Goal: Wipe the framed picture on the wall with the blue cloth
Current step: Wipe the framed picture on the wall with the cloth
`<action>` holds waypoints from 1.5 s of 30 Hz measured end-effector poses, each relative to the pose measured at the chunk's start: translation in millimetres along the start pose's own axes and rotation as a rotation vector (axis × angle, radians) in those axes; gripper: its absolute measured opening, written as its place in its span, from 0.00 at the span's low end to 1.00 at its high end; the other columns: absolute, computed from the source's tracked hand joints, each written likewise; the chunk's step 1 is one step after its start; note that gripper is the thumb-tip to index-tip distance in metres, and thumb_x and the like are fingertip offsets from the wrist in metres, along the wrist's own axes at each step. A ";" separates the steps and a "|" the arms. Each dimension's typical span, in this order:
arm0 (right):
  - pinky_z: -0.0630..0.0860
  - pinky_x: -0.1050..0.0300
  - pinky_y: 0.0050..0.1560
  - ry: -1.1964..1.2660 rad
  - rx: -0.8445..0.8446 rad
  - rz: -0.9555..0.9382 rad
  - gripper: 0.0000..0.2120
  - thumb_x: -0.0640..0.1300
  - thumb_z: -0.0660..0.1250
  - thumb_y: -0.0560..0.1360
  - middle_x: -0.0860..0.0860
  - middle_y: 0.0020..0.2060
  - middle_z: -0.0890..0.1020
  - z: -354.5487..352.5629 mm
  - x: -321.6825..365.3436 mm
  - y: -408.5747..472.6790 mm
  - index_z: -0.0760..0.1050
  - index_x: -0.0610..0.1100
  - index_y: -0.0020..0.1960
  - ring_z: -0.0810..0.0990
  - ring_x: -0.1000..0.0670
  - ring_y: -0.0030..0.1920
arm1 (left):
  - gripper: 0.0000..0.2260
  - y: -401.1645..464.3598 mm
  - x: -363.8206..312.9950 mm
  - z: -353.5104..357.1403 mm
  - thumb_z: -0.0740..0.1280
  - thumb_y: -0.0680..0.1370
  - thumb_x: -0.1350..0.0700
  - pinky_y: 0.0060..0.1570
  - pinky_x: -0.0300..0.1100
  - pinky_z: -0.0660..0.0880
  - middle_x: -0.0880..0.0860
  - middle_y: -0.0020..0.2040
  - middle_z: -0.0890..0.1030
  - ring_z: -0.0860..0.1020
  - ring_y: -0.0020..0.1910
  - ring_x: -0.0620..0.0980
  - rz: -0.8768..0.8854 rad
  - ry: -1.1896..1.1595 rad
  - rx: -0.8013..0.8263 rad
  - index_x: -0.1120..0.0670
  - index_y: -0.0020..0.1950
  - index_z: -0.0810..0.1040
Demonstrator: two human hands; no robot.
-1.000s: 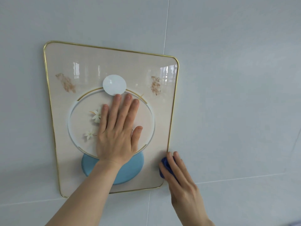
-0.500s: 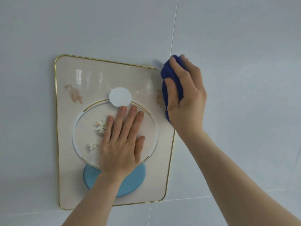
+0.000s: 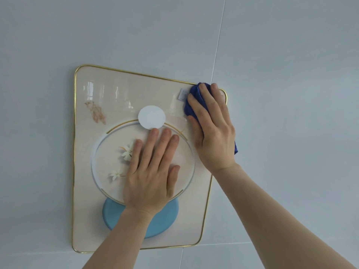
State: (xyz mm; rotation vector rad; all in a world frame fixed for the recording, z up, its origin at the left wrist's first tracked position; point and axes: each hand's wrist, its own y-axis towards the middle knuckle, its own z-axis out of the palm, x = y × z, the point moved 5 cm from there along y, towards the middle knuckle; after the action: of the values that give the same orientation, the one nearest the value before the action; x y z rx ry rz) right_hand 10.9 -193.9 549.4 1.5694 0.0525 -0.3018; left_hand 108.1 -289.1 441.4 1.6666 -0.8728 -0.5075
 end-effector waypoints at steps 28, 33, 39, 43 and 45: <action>0.83 0.56 0.60 -0.125 0.477 -0.071 0.25 0.25 0.71 0.72 0.51 0.70 0.81 -74.7 -4.6 -151.9 0.83 0.44 0.63 0.78 0.43 0.73 | 0.28 1.4 -1.5 -29.3 0.50 0.84 0.45 0.81 0.58 0.56 0.50 0.85 0.54 0.50 0.84 0.53 -0.001 -0.102 0.164 0.52 0.83 0.54; 0.85 0.60 0.42 -0.085 0.668 0.130 0.19 0.30 0.81 0.64 0.55 0.60 0.85 -89.0 12.4 -164.5 0.85 0.48 0.49 0.83 0.47 0.64 | 0.29 5.0 -5.1 -42.8 0.49 0.84 0.42 0.81 0.54 0.54 0.49 0.85 0.52 0.47 0.84 0.50 -0.055 -0.109 0.276 0.51 0.84 0.53; 0.81 0.62 0.53 0.342 0.468 0.745 0.12 0.34 0.68 0.80 0.55 0.53 0.88 -114.0 7.7 -127.8 0.87 0.48 0.53 0.82 0.55 0.57 | 0.29 10.3 -7.1 -73.6 0.47 0.83 0.40 0.82 0.51 0.50 0.48 0.85 0.55 0.51 0.84 0.48 -0.051 -0.124 0.367 0.49 0.83 0.55; 0.76 0.66 0.53 0.602 0.369 1.125 0.16 0.38 0.66 0.82 0.65 0.44 0.86 -118.3 16.1 -90.2 0.85 0.57 0.49 0.82 0.69 0.47 | 0.27 -1.2 6.9 -102.4 0.51 0.84 0.42 0.82 0.53 0.51 0.48 0.84 0.58 0.53 0.84 0.49 -0.044 -0.148 0.318 0.49 0.82 0.59; 0.77 0.61 0.51 0.718 0.308 1.230 0.17 0.39 0.66 0.82 0.68 0.41 0.86 -112.8 27.7 -72.5 0.84 0.60 0.45 0.83 0.67 0.49 | 0.27 -3.7 25.9 -114.7 0.52 0.84 0.42 0.82 0.53 0.52 0.48 0.83 0.61 0.55 0.83 0.50 -0.081 -0.154 0.271 0.50 0.82 0.60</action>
State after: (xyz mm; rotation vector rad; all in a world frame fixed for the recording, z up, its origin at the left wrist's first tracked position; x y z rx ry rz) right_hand 39.2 -84.8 471.6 1.6540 -0.4085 1.2594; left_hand 208.3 -235.8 472.4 1.9355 -1.0250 -0.5999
